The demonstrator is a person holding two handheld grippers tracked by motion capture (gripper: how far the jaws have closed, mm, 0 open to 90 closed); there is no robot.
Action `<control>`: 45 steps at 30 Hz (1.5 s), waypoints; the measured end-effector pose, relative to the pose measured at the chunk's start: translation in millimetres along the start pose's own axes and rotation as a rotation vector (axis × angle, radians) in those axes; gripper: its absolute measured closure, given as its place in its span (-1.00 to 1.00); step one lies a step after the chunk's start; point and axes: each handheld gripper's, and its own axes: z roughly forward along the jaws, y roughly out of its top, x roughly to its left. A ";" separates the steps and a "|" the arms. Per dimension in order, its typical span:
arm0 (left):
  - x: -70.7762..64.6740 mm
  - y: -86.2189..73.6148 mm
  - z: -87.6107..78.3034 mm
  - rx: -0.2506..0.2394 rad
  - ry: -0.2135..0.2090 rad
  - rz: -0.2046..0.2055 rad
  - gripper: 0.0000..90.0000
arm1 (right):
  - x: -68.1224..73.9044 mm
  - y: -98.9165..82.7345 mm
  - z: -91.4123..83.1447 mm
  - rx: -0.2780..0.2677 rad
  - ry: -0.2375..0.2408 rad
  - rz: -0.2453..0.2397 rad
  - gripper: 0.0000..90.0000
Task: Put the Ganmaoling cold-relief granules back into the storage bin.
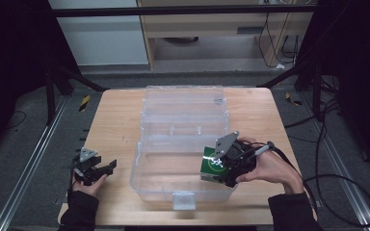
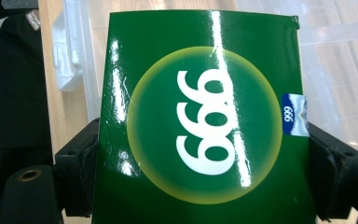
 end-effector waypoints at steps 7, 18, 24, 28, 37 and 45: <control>0.3 0.0 0.1 0.001 0.001 -0.001 -0.29 | 2.3 -3.8 8.9 0.019 0.011 -0.007 -0.64; 0.6 -0.1 0.2 0.000 0.001 -0.002 -0.29 | 3.7 -10.7 17.0 0.013 0.030 0.010 -0.64; 0.7 -0.2 0.1 0.000 0.001 -0.002 -0.29 | 4.9 -12.8 23.4 0.034 0.030 0.013 -0.65; 0.9 -0.2 0.2 0.000 0.000 -0.003 -0.29 | 5.2 -17.8 28.0 0.032 0.036 0.025 -0.65; 1.0 -0.3 0.1 0.000 0.000 -0.003 -0.29 | 7.3 -19.5 35.4 0.044 0.039 0.017 -0.65; 0.9 -0.3 0.4 0.001 0.000 -0.003 -0.29 | 5.7 -28.2 39.5 0.005 0.051 0.043 -0.66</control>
